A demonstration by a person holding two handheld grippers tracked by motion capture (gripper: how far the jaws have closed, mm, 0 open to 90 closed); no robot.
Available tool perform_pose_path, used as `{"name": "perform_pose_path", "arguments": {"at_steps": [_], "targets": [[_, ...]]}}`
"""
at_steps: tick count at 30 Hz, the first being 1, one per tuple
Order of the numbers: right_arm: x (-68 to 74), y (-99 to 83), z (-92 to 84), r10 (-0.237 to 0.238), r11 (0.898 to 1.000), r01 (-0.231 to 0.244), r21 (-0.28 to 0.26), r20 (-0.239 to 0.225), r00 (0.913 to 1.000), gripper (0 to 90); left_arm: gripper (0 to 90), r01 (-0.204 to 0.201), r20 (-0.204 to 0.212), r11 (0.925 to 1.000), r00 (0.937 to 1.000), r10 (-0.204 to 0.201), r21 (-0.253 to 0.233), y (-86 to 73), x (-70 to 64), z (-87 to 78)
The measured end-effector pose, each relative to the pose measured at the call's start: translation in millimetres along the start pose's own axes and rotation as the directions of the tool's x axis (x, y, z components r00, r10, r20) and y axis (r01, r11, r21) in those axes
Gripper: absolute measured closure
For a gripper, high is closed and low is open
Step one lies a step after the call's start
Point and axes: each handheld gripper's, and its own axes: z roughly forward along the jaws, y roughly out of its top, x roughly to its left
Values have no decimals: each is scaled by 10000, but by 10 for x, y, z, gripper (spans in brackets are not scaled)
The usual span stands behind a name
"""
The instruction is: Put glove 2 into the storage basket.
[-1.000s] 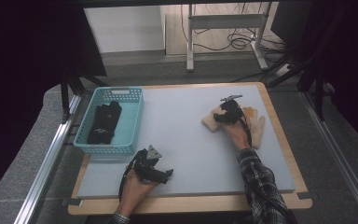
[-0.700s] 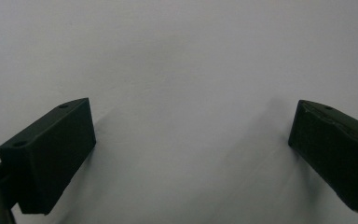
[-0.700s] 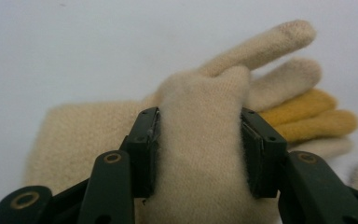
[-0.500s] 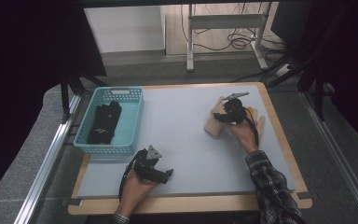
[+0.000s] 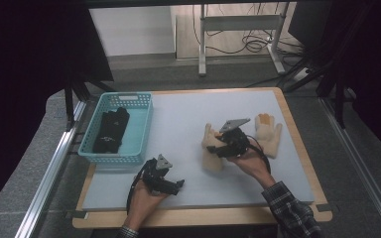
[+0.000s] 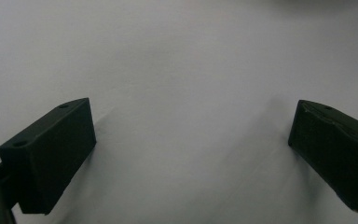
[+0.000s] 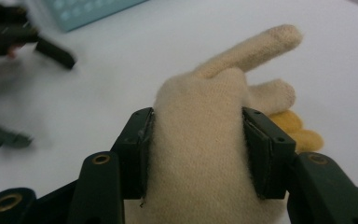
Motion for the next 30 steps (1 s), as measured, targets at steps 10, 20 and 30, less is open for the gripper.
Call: {"name": "perform_pose_path", "arguments": {"at_steps": [10, 20, 30], "targets": [[161, -374, 144, 15, 9990, 3, 456, -381, 9993, 276, 9, 32, 6, 10000, 10000, -32, 0, -1, -2, 1], [-331, -343, -123, 1455, 9893, -1459, -38, 1029, 9840, 619, 9, 27, 8, 10000, 10000, -27, 0, -1, -2, 1], [-649, -513, -327, 2261, 9741, -2239, -327, 1787, 9576, 640, 9, 6, 10, 10000, 10000, -6, 16, 0, 0, -1]]}}
